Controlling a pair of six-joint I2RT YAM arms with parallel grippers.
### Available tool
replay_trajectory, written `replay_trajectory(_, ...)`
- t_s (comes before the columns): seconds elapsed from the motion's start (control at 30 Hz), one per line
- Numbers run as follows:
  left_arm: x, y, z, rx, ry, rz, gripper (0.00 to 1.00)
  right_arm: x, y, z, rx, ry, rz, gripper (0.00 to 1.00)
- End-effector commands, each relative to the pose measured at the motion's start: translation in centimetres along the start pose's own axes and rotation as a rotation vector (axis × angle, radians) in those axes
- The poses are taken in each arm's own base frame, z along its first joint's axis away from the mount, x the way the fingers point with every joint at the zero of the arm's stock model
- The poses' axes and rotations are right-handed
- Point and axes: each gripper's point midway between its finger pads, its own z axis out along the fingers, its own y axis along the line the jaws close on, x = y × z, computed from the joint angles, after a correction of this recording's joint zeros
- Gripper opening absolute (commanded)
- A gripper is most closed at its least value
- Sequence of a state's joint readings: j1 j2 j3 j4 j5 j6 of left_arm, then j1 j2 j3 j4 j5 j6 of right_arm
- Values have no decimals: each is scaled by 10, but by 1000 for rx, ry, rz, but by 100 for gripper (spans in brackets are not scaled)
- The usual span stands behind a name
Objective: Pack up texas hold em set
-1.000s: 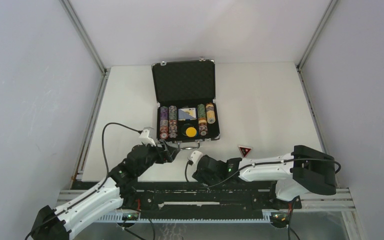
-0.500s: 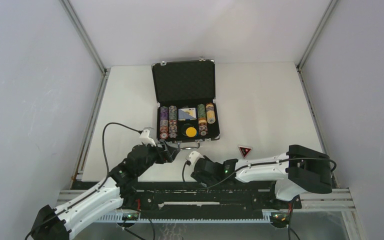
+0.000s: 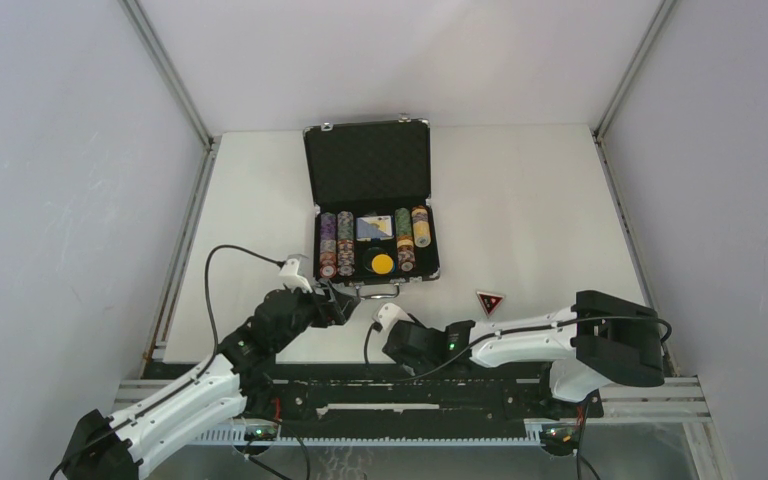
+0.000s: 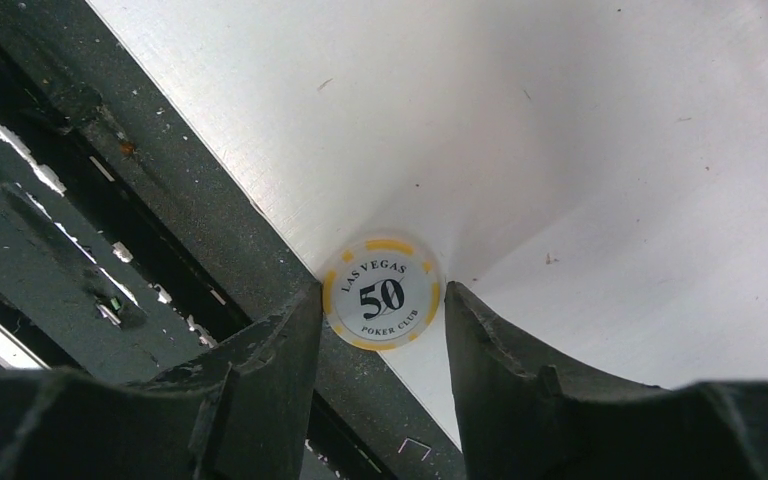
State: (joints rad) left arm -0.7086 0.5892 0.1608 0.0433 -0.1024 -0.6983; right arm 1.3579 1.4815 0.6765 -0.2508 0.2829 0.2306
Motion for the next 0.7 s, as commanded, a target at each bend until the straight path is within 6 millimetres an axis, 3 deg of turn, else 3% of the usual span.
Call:
replay_trajectory(0.0, -7, -6, 2, 31, -32, 17, 82, 3, 8, -2, -12, 20, 26, 55)
replay_trajectory(0.4, -7, -8, 2, 36, -32, 17, 82, -1, 9, -4, -13, 3, 35, 35)
replay_trajectory(0.67, -7, -9, 2, 40, -25, 43, 82, -18, 4, -14, -24, -61, 61, 32)
